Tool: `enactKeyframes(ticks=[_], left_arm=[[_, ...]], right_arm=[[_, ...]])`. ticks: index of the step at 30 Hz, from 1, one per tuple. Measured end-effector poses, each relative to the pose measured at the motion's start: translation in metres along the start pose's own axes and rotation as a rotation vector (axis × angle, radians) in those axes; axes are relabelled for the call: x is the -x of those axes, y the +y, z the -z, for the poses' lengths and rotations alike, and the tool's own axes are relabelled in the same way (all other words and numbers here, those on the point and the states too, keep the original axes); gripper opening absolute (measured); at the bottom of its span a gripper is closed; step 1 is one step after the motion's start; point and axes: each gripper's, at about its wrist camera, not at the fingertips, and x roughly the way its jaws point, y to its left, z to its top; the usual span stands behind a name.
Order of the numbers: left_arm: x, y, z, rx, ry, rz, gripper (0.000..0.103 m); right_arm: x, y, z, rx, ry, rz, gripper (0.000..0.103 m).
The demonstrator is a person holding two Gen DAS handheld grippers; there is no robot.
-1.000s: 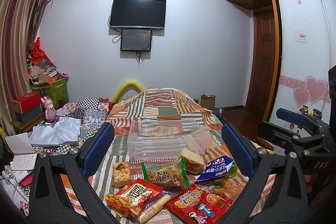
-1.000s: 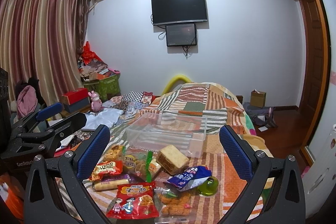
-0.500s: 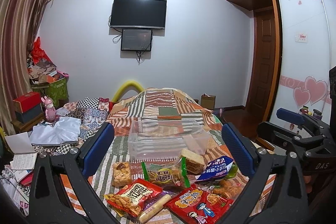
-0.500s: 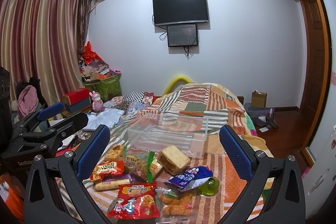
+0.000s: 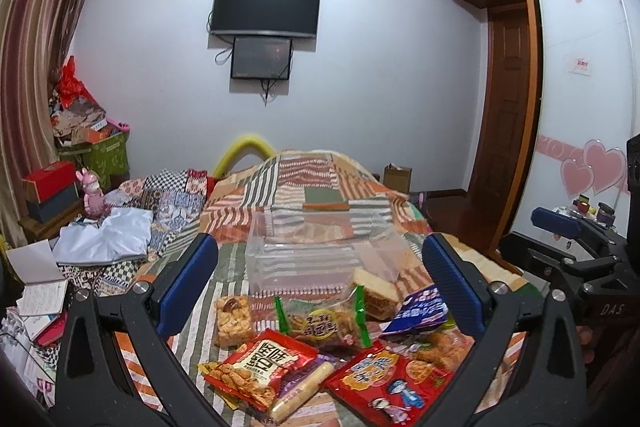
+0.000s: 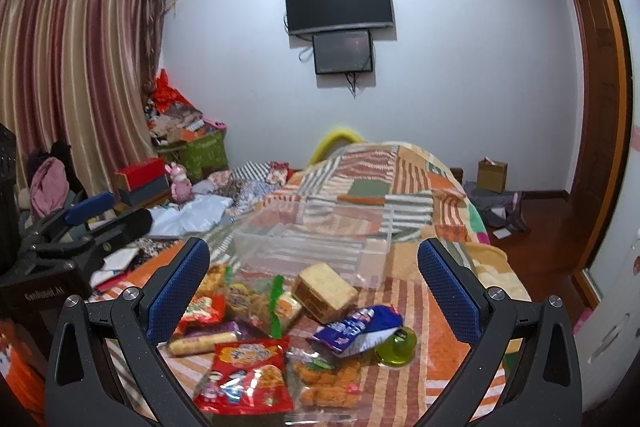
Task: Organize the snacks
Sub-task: 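Grasp the blue chip bag with the right tool while the left tool grasps the cookie bag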
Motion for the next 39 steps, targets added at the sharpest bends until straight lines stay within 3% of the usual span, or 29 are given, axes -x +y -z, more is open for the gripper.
enactKeyframes(ticks=[11, 15, 22, 33, 39], left_arm=[[-0.067, 0.051, 0.032, 0.042, 0.197, -0.082, 0.103], [-0.092, 0.070, 0.044, 0.065, 0.280, -0.094, 0.089], [-0.129, 0.093, 0.061, 0.078, 0.391, -0.132, 0.079], [-0.173, 0.109, 0.080, 0.069, 0.538, -0.117, 0.074], [-0.191, 0.115, 0.088, 0.078, 0.602, -0.076, 0.074]], right_arm=[[-0.042, -0.036, 0.032, -0.049, 0.152, 0.040, 0.103], [-0.057, -0.052, 0.044, -0.071, 0.210, 0.062, 0.101], [-0.081, -0.067, 0.060, -0.140, 0.320, 0.020, 0.083], [-0.114, -0.074, 0.071, -0.172, 0.434, -0.019, 0.075], [-0.127, -0.065, 0.072, -0.122, 0.459, -0.007, 0.075]])
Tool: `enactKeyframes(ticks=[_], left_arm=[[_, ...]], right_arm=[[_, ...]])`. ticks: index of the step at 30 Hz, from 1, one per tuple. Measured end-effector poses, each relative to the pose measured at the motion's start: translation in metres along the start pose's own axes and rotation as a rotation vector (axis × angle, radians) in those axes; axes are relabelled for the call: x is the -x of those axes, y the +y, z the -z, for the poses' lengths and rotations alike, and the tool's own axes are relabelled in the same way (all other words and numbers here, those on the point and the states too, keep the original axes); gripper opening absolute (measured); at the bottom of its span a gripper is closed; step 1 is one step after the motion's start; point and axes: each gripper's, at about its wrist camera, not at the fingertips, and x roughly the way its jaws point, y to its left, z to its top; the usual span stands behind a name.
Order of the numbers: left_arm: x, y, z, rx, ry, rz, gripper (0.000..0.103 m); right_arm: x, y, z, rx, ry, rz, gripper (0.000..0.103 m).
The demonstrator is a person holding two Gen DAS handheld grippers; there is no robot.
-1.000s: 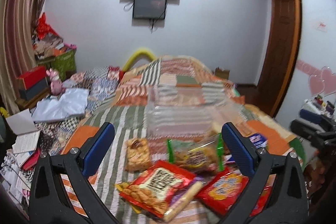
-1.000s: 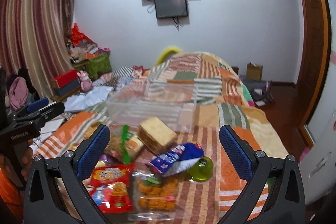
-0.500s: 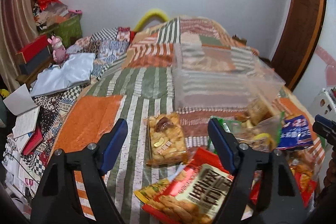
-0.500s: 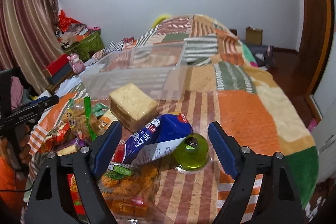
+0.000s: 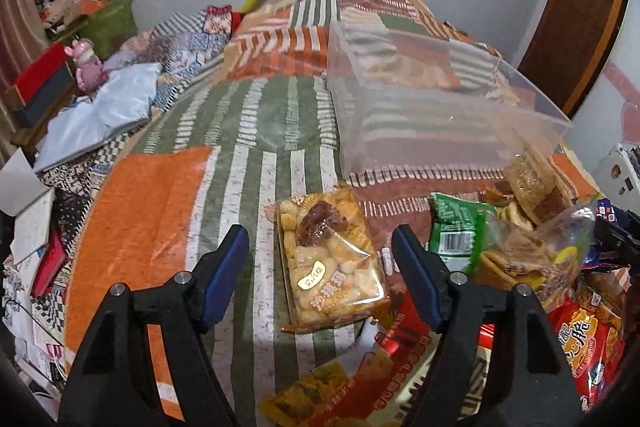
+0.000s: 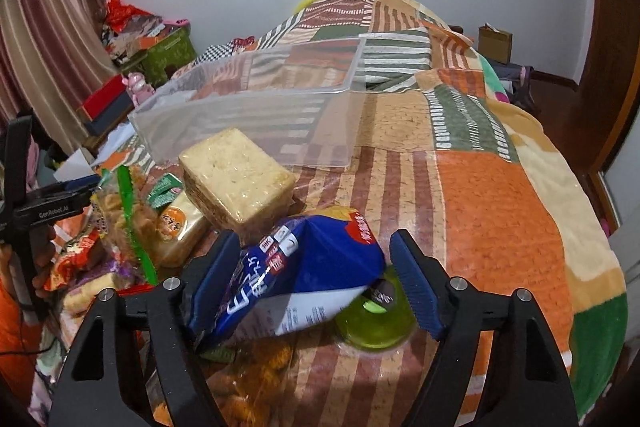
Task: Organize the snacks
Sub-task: 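Grasp the blue chip bag with the right tool while the left tool grasps the cookie bag, then carry both bags into the clear box and open both tools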
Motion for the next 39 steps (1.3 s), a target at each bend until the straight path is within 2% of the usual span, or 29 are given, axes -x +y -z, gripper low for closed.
enactKeyframes(ticks=[4, 8, 10, 14, 21, 29, 39], left_arm=[[-0.015, 0.004, -0.001, 0.013, 0.041, 0.019, 0.072], [-0.022, 0.003, 0.001, 0.000, 0.053, 0.032, 0.062], [-0.020, 0.000, 0.001, -0.015, 0.047, 0.050, 0.053], [-0.017, -0.007, 0.004, -0.041, 0.030, 0.029, 0.050], [-0.002, -0.009, 0.007, -0.050, 0.003, 0.033, 0.046], [0.030, -0.003, -0.001, -0.020, -0.078, 0.036, 0.046], [0.069, -0.014, -0.028, -0.029, -0.179, 0.047, 0.045]], right_arm=[[-0.006, 0.006, -0.002, 0.033, 0.015, 0.011, 0.073], [-0.009, 0.008, -0.005, 0.037, 0.020, 0.002, 0.060], [-0.008, 0.007, -0.005, 0.032, 0.016, -0.004, 0.056], [-0.007, 0.007, -0.004, 0.017, 0.010, -0.017, 0.045], [0.005, 0.008, -0.004, 0.015, -0.029, -0.009, 0.042], [0.028, 0.006, -0.013, 0.007, -0.094, -0.011, 0.041], [0.049, 0.006, -0.050, 0.009, -0.209, -0.006, 0.041]])
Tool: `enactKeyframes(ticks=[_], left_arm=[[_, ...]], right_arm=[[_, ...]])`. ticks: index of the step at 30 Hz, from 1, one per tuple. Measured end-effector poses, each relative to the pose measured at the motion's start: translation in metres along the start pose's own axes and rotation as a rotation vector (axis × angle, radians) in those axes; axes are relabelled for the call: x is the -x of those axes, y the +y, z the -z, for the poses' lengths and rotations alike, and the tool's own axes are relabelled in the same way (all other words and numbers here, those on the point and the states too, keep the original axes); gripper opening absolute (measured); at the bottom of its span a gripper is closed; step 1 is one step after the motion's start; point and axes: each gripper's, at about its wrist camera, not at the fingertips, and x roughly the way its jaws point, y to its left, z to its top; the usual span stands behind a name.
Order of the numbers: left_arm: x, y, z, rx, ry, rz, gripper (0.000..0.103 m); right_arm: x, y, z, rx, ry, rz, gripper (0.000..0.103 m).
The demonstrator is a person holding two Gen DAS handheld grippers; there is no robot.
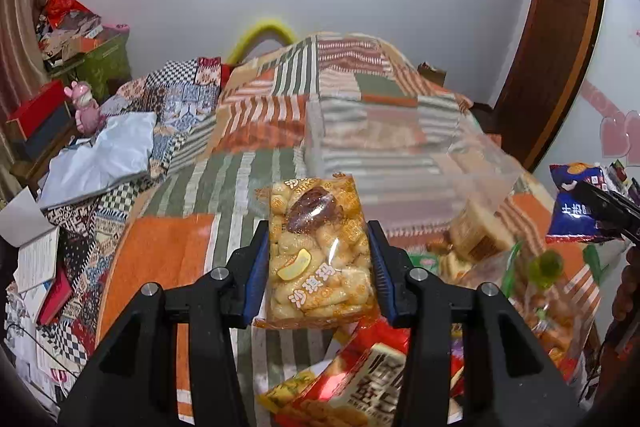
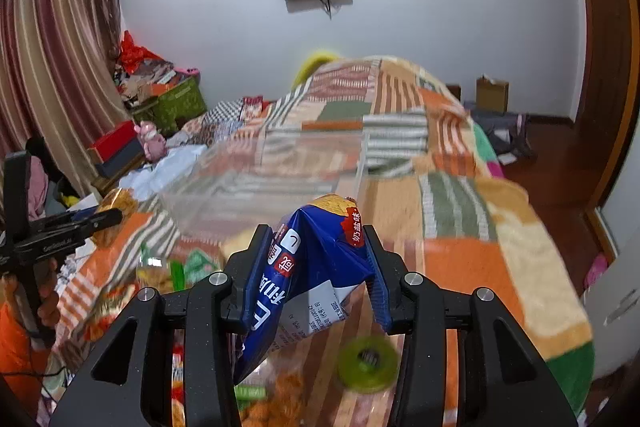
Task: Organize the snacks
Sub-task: 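Carry both bags into the clear box and open both tools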
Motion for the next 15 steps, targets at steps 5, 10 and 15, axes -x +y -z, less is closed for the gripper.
enactKeyframes(ticks=[5, 10, 15], left_arm=[[-0.001, -0.007, -0.024, 0.014, -0.032, 0.016, 0.045], [-0.010, -0.015, -0.048, 0.015, -0.048, 0.032, 0.045], [-0.028, -0.018, -0.068, 0.016, -0.041, 0.026, 0.045]], right_arm=[[-0.004, 0.000, -0.021, 0.006, -0.037, -0.002, 0.041], [-0.019, -0.001, -0.039, 0.004, -0.050, -0.001, 0.041], [-0.037, 0.001, -0.053, 0.010, -0.041, -0.013, 0.041]])
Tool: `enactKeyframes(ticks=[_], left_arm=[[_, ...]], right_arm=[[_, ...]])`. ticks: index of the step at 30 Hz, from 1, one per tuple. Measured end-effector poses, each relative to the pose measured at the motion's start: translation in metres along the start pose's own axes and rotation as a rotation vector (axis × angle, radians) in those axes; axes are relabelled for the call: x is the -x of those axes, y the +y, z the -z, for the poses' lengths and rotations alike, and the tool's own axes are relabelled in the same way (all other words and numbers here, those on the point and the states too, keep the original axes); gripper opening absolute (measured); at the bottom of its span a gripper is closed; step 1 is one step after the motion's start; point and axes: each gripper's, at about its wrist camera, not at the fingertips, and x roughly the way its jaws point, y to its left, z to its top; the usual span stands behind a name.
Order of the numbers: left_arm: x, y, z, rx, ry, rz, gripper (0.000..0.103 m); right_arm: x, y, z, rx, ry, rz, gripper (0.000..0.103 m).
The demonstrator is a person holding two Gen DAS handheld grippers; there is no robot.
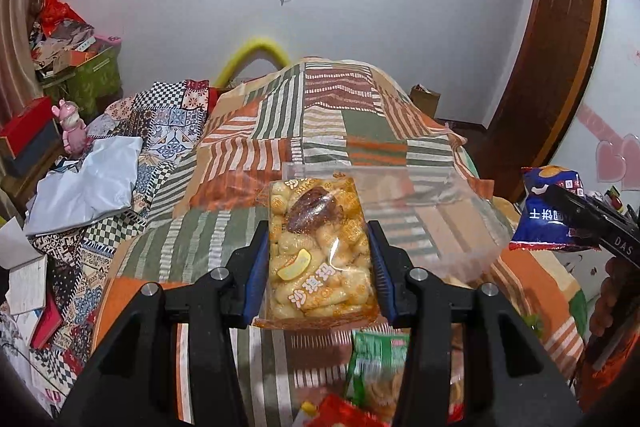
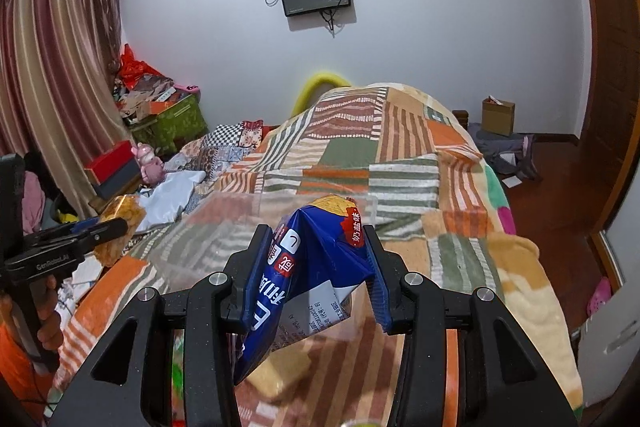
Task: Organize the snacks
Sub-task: 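Carry both bags into the clear box and open both tools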
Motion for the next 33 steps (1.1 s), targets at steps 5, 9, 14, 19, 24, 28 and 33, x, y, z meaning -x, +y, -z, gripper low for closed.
enactKeyframes(ticks=[5, 9, 14, 19, 24, 28, 33], left_arm=[[-0.028, -0.001, -0.013, -0.005, 0.028, -0.025, 0.045], [-0.052, -0.005, -0.017, -0.024, 0.065, -0.034, 0.045], [-0.082, -0.016, -0.017, -0.057, 0.128, -0.031, 0.045], [-0.111, -0.028, -0.015, -0.094, 0.194, -0.026, 0.045], [-0.137, -0.036, -0.009, -0.140, 0.266, -0.067, 0.045], [-0.154, -0.041, -0.004, -0.177, 0.321, -0.083, 0.045], [-0.158, -0.046, 0.000, -0.208, 0.327, -0.097, 0.046]], right_arm=[[-0.019, 0.000, -0.010, 0.004, 0.025, -0.016, 0.041], [-0.038, 0.003, -0.016, 0.024, 0.060, -0.020, 0.041], [-0.064, 0.008, -0.016, 0.056, 0.126, -0.021, 0.041], [-0.092, 0.011, -0.010, 0.079, 0.202, -0.020, 0.041], [-0.114, 0.019, -0.002, 0.118, 0.273, -0.021, 0.041], [-0.129, 0.024, 0.005, 0.156, 0.328, -0.013, 0.041], [-0.138, 0.025, 0.013, 0.161, 0.375, -0.021, 0.042]])
